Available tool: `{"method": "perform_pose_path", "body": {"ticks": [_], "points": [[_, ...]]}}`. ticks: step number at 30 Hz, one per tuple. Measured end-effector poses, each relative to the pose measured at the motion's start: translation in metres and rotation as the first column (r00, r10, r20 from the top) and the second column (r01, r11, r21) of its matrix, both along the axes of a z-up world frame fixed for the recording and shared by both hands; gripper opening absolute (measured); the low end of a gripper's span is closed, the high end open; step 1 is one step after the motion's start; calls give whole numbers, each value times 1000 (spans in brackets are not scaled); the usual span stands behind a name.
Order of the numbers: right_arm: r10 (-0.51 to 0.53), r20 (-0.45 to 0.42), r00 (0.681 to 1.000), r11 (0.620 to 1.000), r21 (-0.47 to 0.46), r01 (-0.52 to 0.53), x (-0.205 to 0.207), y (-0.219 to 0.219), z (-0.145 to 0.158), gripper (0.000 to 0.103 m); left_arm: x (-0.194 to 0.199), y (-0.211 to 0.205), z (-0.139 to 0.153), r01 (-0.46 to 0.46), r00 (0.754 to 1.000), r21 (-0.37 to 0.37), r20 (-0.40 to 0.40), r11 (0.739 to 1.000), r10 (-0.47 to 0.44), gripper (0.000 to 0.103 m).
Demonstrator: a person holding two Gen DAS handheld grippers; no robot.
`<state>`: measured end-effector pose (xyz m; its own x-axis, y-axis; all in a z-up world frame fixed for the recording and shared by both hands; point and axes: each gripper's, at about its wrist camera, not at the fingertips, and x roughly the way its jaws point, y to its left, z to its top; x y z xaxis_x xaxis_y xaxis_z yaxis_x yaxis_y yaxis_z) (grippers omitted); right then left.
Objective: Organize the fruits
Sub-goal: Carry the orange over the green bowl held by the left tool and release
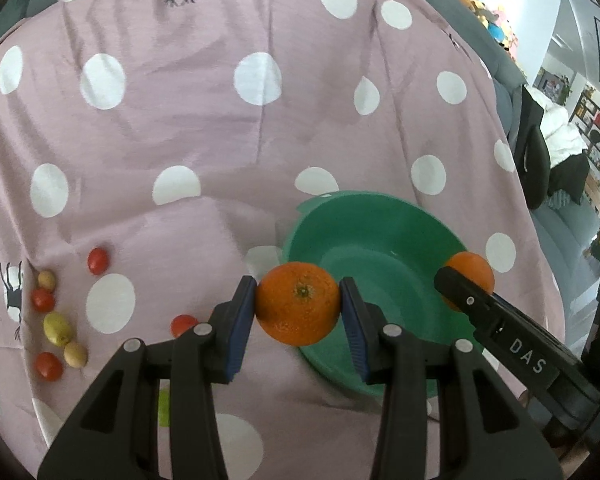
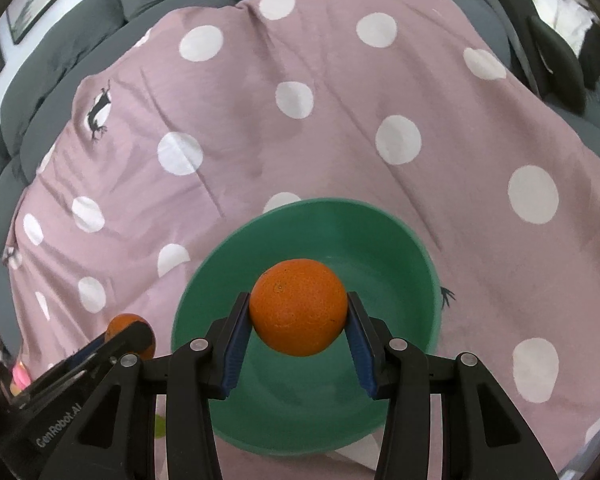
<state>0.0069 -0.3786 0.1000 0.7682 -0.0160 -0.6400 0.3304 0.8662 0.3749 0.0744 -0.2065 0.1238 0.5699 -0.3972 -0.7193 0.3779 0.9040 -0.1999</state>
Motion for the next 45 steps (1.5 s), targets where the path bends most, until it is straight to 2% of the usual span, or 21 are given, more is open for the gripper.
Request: {"method": "perform_pose_path", "body": {"ticks": [7, 19, 45], "points": [[-19, -16, 1000, 999, 35, 19, 1, -8, -5, 47, 4, -16, -7, 24, 1000, 14, -13, 1000, -24, 42], [-42, -47, 998, 998, 39, 44, 3, -12, -9, 47, 7, -35, -19, 54, 998, 32, -36, 998, -53, 42], [-37, -83, 996, 997, 60, 42, 5, -17, -16, 48, 15, -42, -26, 92, 993, 27, -75, 995, -89, 42]]}}
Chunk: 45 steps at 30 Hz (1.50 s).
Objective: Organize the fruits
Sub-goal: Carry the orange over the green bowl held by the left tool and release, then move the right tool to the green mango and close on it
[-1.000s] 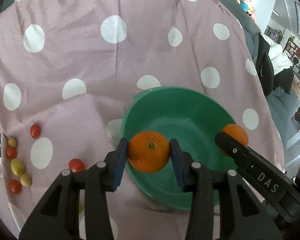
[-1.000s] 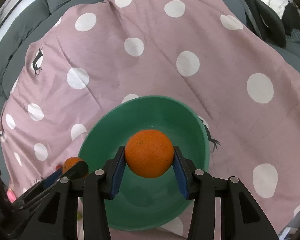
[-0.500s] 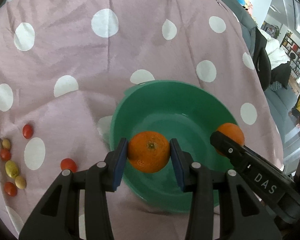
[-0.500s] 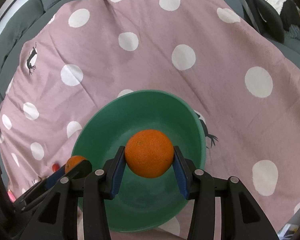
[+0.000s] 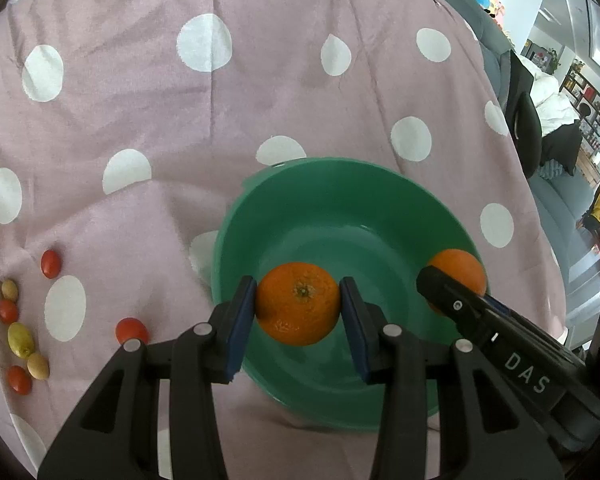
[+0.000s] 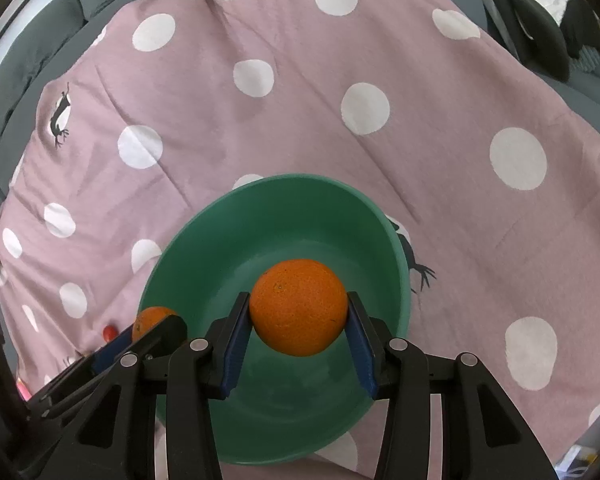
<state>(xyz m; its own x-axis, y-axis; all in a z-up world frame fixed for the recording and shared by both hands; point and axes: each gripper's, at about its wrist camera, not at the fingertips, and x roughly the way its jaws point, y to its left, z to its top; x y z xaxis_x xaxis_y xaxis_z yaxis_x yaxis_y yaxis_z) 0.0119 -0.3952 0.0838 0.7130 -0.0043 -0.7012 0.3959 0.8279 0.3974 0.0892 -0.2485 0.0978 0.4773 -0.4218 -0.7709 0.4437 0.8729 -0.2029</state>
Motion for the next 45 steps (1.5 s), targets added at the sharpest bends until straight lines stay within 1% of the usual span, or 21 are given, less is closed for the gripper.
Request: {"method": "perform_pose_path", "body": {"ticks": [15, 16, 18, 20, 23, 28, 30, 34, 37, 38, 40, 41, 43, 45], "points": [[-2, -12, 1000, 1000, -3, 2, 1, 0, -2, 48, 2, 0, -1, -1, 1000, 0, -22, 1000, 1, 43], [0, -12, 1000, 1000, -3, 0, 1, 0, -2, 48, 1, 2, 1, -3, 1000, -4, -18, 1000, 3, 45], [-1, -12, 1000, 1000, -7, 1, 1, 1, -2, 49, -1, 6, 5, -11, 1000, -15, -2, 1000, 11, 52], [0, 8, 1000, 1000, -9, 0, -1, 2, 0, 51, -4, 14, 12, -20, 1000, -35, 16, 999, 21, 60], [9, 32, 999, 1000, -1, -9, -3, 6, 3, 60, -8, 30, 23, -42, 998, -54, 35, 998, 44, 63], [13, 45, 999, 1000, -21, -12, -2, 22, 10, 60, -16, 73, 37, -106, 993, -63, 53, 992, 109, 66], [22, 48, 999, 999, -43, -20, -1, 30, 14, 60, -18, 95, 43, -145, 987, -63, 55, 987, 148, 67], [56, 64, 996, 995, -88, -50, 0, 52, 27, 60, -19, 146, 56, -225, 970, -56, 78, 973, 229, 68], [99, 81, 992, 989, -117, -89, 1, 72, 39, 60, -20, 185, 64, -309, 944, -72, 101, 948, 316, 75], [112, 89, 990, 987, -123, -101, 2, 79, 45, 60, -22, 200, 65, -336, 933, -92, 103, 938, 344, 76], [139, 99, 985, 983, -137, -125, 4, 95, 55, 60, -21, 223, 62, -386, 914, -123, 84, 914, 397, 76], [163, 107, 981, 978, -150, -146, 6, 105, 61, 60, -20, 234, 60, -412, 903, -129, 70, 902, 423, 76], [223, 129, 966, 965, -169, -200, 10, 127, 73, 60, -19, 250, 57, -446, 888, -126, 58, 886, 455, 76], [317, 160, 935, 944, -151, -295, 16, 150, 81, 60, -19, 264, 54, -474, 874, -121, 53, 872, 483, 76]]}}
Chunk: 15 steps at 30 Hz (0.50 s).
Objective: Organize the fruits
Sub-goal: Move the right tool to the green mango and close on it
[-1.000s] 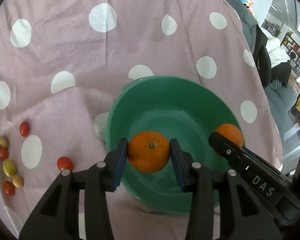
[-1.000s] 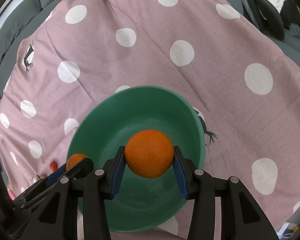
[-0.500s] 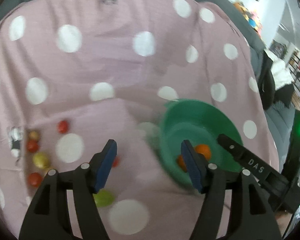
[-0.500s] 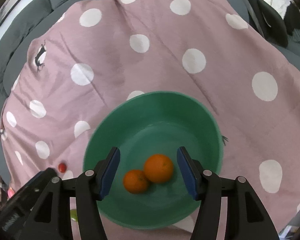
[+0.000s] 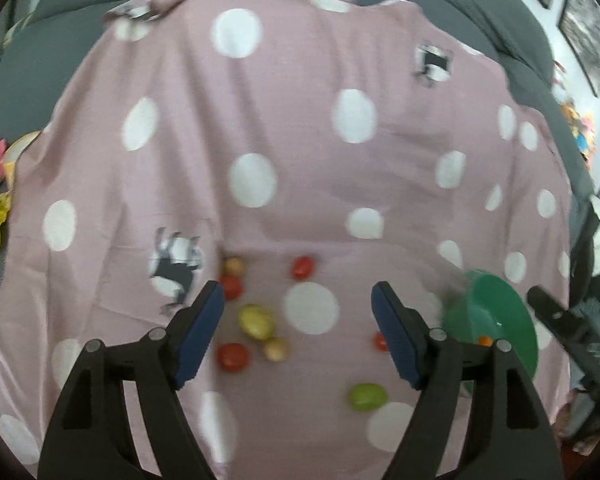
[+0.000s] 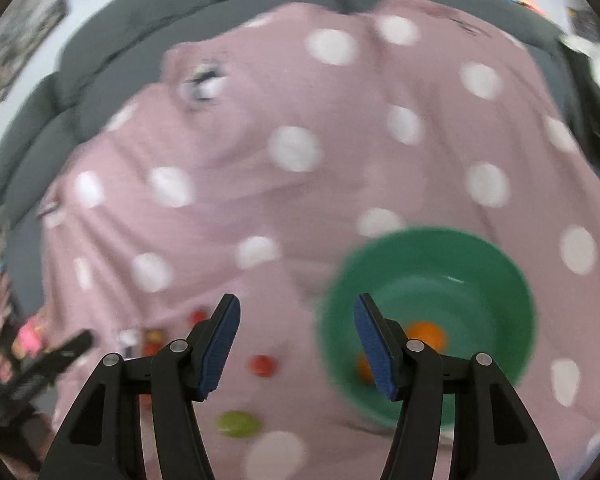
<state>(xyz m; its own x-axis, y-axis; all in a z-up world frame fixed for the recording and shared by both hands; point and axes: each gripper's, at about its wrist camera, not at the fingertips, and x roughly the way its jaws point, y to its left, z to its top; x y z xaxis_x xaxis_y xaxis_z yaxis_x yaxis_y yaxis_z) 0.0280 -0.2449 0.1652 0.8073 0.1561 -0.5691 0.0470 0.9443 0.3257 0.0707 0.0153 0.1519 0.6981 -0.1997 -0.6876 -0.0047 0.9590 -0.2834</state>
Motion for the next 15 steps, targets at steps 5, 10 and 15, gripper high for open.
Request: {"method": "perform_pose_path", "body": {"ticks": [5, 10, 15], "points": [[215, -34, 976, 977, 18, -214, 34, 62, 0, 61, 5, 24, -16, -54, 998, -45, -39, 998, 52, 76], [257, -152, 954, 962, -48, -267, 53, 90, -42, 61, 18, 24, -38, -47, 993, -11, -113, 999, 45, 75], [261, -270, 927, 961, -13, -275, 51, 80, -81, 61, 27, 23, -53, -29, 986, -27, -165, 999, 24, 73]]}}
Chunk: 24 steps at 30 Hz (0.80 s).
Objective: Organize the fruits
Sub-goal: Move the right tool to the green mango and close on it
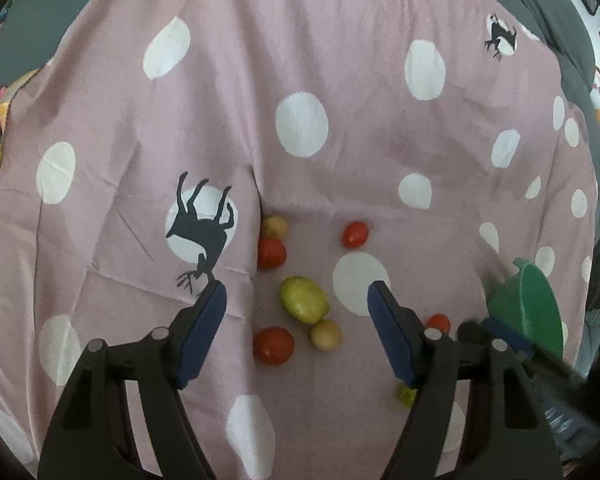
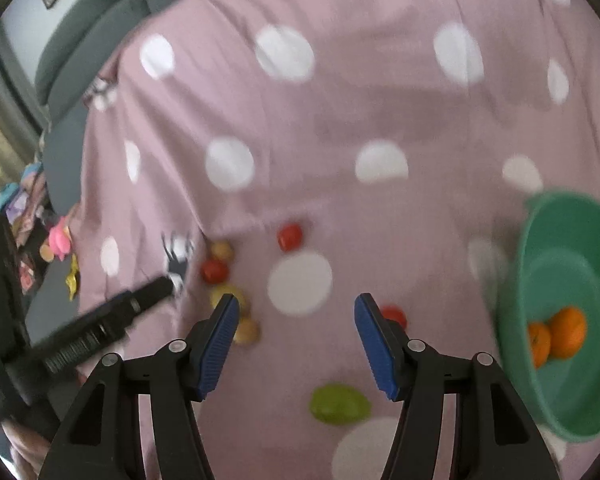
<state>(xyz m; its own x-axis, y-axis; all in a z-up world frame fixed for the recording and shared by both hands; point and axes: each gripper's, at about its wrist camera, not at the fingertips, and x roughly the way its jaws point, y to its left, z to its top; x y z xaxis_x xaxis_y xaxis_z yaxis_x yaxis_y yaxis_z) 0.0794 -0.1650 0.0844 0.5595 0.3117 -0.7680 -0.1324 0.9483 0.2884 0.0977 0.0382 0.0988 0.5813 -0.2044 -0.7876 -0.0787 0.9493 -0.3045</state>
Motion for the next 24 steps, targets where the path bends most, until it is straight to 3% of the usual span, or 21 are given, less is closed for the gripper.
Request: {"method": "perform_pose_path", "body": {"ticks": [4, 11, 17, 19, 24], "points": [[12, -53, 999, 995, -94, -17, -6, 5, -21, 61, 5, 0, -4, 5, 1000, -4, 3, 1000, -5, 72], [17, -136, 991, 998, -58, -25, -21, 2, -51, 61, 12, -7, -27, 43, 997, 12, -59, 999, -42, 68], [15, -129, 991, 992, -125, -31, -25, 11, -61, 60, 18, -7, -38, 41, 995, 12, -87, 999, -40, 66], [23, -113, 993, 989, -140, -39, -26, 14, -61, 48, 20, -4, -40, 35, 995, 3, -92, 999, -35, 65], [31, -85, 996, 985, -168, -45, -28, 16, -61, 48, 26, 0, -47, 25, 994, -19, -107, 999, -27, 64]]}}
